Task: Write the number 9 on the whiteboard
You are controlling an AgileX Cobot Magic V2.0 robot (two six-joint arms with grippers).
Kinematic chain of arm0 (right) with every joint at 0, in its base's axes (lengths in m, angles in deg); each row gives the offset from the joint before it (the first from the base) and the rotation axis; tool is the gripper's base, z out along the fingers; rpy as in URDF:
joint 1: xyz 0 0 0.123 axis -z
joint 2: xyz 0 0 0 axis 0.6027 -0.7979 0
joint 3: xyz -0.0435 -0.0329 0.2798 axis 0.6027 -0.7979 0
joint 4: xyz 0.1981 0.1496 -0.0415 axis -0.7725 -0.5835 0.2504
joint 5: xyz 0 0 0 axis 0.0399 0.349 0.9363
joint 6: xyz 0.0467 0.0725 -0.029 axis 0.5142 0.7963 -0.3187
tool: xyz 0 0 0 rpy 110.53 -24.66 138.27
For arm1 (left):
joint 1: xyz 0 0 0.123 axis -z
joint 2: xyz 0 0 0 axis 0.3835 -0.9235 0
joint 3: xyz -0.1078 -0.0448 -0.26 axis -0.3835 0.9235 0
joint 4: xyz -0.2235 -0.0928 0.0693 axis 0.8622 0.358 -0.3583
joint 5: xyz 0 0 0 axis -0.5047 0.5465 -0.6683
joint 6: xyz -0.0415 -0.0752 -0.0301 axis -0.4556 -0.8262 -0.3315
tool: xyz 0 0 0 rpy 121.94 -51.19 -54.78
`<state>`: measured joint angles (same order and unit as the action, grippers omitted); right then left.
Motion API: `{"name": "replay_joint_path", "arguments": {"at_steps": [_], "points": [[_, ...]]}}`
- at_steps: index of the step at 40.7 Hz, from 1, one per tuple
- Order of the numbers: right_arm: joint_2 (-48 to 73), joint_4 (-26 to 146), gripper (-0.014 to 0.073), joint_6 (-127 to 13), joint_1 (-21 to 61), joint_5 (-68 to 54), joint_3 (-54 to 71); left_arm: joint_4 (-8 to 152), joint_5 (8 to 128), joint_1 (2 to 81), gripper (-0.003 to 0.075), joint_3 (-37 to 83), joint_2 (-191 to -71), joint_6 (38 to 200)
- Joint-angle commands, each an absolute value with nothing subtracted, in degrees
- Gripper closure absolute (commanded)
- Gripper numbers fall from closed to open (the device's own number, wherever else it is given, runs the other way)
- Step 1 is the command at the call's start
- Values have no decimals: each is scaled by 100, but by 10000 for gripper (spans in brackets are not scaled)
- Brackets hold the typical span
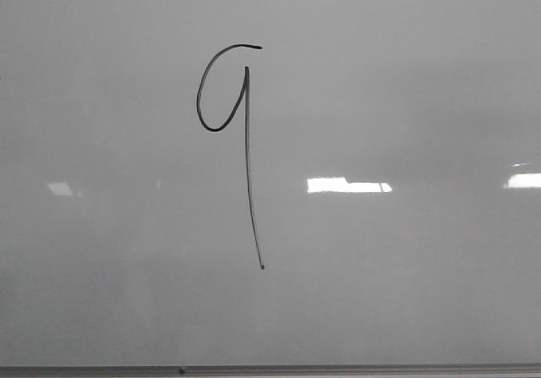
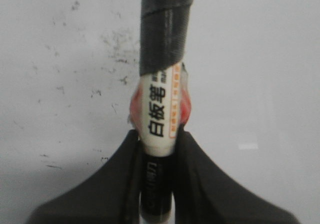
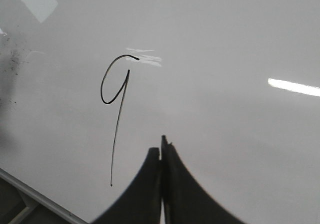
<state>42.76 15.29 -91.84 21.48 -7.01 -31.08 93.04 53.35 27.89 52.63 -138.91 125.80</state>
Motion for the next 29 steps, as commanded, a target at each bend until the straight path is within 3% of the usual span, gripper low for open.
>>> {"name": "replay_joint_path", "arguments": {"at_steps": [1,9,22,29], "points": [[4278,1397,662,-9184,2189,-812,-2960,9381,4848,2794,739,4989,-14312,12533],[4278,1397,662,-9184,2189,-763,-2960,9402,4603,2794,739,4431,-15224,12511],[4278,1397,662,-9184,2189,-763,-2960,9402,4606,2794,735,4148,-15666,12511],[4278,1397,662,-9184,2189,-763,-2960,9402,4606,2794,674,4148,-15666,12511]]}}
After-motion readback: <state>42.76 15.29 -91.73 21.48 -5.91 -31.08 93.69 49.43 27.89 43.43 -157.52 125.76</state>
